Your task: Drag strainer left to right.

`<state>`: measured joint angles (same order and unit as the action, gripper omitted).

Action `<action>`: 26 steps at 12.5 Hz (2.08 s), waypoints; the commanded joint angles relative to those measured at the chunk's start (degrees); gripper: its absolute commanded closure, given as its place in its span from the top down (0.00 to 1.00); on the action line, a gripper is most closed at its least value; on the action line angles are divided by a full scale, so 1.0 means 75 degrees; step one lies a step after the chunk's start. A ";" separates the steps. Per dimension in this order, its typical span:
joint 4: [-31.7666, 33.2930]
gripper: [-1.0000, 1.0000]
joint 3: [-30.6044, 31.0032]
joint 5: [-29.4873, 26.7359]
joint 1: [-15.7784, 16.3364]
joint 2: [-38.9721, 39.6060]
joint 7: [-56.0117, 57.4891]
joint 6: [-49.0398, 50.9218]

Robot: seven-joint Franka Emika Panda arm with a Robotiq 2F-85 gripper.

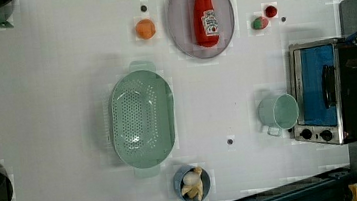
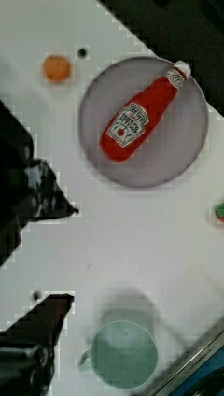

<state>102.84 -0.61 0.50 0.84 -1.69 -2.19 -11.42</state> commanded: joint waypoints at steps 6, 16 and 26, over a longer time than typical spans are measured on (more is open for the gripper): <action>0.1567 1.00 0.0074 -0.0206 -0.0111 -0.3021 0.0086 0.1325; 0.1751 1.00 0.3884 -0.0318 0.0090 -0.0300 -0.6052 -0.0715; 0.3259 1.00 0.4344 -0.0294 0.0142 0.3046 -0.8755 -0.6262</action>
<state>127.13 33.04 -0.75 3.68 21.42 -65.13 -55.70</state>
